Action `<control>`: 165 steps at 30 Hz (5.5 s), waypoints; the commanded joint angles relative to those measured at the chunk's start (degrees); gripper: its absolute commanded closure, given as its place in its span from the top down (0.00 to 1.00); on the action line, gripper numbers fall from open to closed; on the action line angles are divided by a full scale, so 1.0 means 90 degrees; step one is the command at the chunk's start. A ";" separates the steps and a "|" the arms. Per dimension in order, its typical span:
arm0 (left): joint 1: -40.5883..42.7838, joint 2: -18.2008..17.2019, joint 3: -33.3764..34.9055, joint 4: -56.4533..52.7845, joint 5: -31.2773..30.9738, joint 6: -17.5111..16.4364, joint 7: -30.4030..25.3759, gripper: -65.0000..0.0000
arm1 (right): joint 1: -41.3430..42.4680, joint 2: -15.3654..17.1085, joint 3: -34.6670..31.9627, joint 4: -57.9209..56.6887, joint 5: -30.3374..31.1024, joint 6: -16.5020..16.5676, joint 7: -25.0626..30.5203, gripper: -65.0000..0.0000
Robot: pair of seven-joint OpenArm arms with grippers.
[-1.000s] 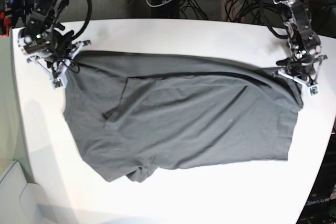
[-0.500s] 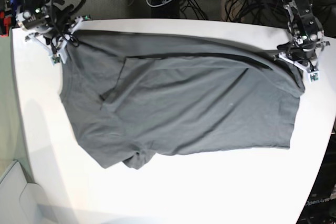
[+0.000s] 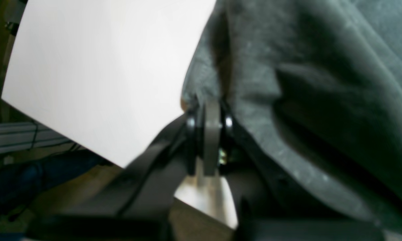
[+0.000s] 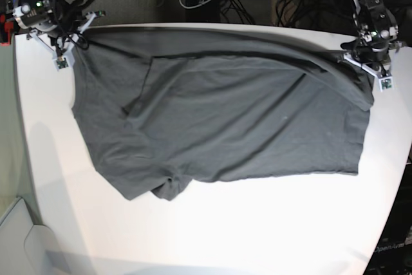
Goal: Layout the t-shirt on the table in an organized manner, then fold the t-shirt properly
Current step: 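Grasp the folded edge corners with both grippers and pull them apart, then move both grippers along the shirt sides to the opposite corners, then grasp the shirt corners with both grippers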
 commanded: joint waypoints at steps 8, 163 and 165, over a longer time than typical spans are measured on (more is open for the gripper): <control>0.0184 -0.0063 -0.0032 0.0030 0.0119 0.0042 0.0225 0.01 | -0.0017 0.0026 0.0037 0.0115 0.0037 -0.0025 0.0029 0.02; -0.4553 -0.0972 0.0808 -0.5469 -0.0613 0.0042 -0.2568 0.74 | 0.6332 0.1715 -0.2405 -0.8901 0.0008 -0.0025 0.5577 0.09; -0.4553 -0.0962 0.0808 -0.5469 -0.0613 0.0042 -0.2568 0.60 | 0.6332 0.1715 -0.2405 -0.8901 0.0008 -0.0025 0.5577 0.09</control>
